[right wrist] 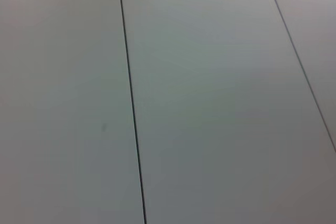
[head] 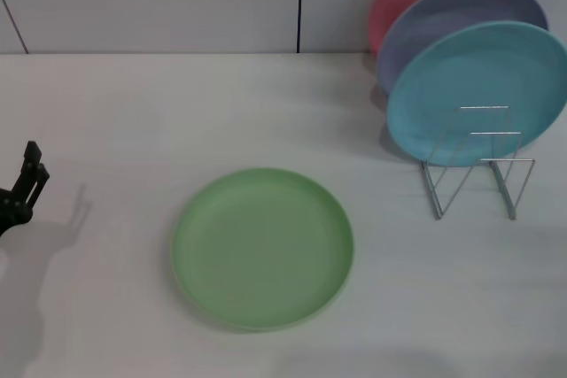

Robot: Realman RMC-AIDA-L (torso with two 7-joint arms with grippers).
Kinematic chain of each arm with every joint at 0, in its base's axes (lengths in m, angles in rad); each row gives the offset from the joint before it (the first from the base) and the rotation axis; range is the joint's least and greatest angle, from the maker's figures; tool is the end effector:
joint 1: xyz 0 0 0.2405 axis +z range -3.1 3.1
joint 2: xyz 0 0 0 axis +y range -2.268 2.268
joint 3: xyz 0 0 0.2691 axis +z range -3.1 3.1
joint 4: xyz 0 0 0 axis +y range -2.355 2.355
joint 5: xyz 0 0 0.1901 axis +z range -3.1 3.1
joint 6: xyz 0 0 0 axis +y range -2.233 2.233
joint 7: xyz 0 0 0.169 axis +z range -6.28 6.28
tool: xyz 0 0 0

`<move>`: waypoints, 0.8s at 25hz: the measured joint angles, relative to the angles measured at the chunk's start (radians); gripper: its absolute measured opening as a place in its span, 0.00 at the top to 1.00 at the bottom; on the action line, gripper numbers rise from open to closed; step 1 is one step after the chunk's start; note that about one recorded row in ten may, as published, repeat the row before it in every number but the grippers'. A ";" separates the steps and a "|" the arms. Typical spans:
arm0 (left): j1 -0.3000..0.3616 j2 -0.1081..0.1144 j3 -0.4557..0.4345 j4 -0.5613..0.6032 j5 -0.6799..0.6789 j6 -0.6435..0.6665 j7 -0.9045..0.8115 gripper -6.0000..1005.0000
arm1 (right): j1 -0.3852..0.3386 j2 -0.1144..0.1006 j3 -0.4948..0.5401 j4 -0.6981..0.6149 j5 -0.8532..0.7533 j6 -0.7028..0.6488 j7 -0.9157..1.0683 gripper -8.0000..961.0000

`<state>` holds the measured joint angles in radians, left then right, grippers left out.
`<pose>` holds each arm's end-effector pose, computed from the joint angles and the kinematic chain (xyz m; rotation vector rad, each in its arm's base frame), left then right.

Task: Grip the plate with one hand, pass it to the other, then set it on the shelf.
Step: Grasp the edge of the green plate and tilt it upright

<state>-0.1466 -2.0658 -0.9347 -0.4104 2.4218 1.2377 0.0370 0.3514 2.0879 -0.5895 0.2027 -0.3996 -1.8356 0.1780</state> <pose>-0.3366 0.2821 -0.0057 -1.5113 -0.4758 -0.6619 0.3493 0.2540 0.0763 -0.9865 0.3697 0.8403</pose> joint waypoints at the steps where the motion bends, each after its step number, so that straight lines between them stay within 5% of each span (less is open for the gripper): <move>1: 0.000 0.000 0.000 0.000 0.000 0.000 0.000 0.14 | 0.001 -0.002 0.000 -0.002 0.000 0.003 0.000 0.15; 4: 0.007 0.005 -0.009 -0.043 0.002 -0.037 0.017 0.14 | 0.004 -0.004 -0.003 -0.013 -0.001 0.012 0.000 0.15; 5: 0.016 0.016 -0.044 -0.153 0.005 -0.158 0.099 0.14 | 0.006 -0.004 -0.003 -0.018 -0.001 0.020 0.000 0.15; 8: 0.016 0.016 -0.044 -0.153 0.005 -0.158 0.099 0.14 | 0.012 -0.005 0.001 -0.028 -0.001 0.055 0.000 0.15; 9: 0.031 0.024 -0.078 -0.248 0.006 -0.279 0.166 0.14 | 0.013 -0.006 0.001 -0.031 -0.001 0.067 0.000 0.15; 10: 0.078 0.048 -0.176 -0.515 0.036 -0.619 0.296 0.14 | 0.014 -0.006 0.001 -0.034 -0.001 0.076 0.000 0.15; 11: 0.093 0.055 -0.213 -0.605 0.053 -0.744 0.313 0.14 | 0.015 -0.006 0.001 -0.037 -0.001 0.086 0.001 0.15; 13: 0.093 0.055 -0.213 -0.605 0.053 -0.744 0.313 0.14 | 0.018 -0.006 0.001 -0.044 0.003 0.109 0.001 0.15; 14: 0.109 0.062 -0.264 -0.717 0.071 -0.897 0.321 0.14 | 0.020 -0.006 0.001 -0.046 0.004 0.120 0.002 0.15; 15: 0.127 0.053 -0.416 -0.934 0.082 -1.284 0.326 0.14 | 0.022 -0.006 0.002 -0.051 0.005 0.133 0.003 0.15; 18: 0.128 0.042 -0.465 -0.999 0.088 -1.406 0.337 0.14 | 0.023 -0.006 0.002 -0.061 0.007 0.155 0.007 0.15; 19: 0.128 0.013 -0.542 -1.115 0.096 -1.635 0.386 0.14 | 0.023 -0.006 0.002 -0.061 0.008 0.160 0.008 0.15; 20: 0.127 0.007 -0.554 -1.144 0.097 -1.687 0.398 0.14 | 0.023 -0.006 0.002 -0.062 0.008 0.166 0.008 0.15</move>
<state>-0.0199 -2.0584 -1.4884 -1.5547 2.5187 -0.4493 0.4355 0.3745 2.0815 -0.5873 0.1410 -0.3920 -1.6693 0.1856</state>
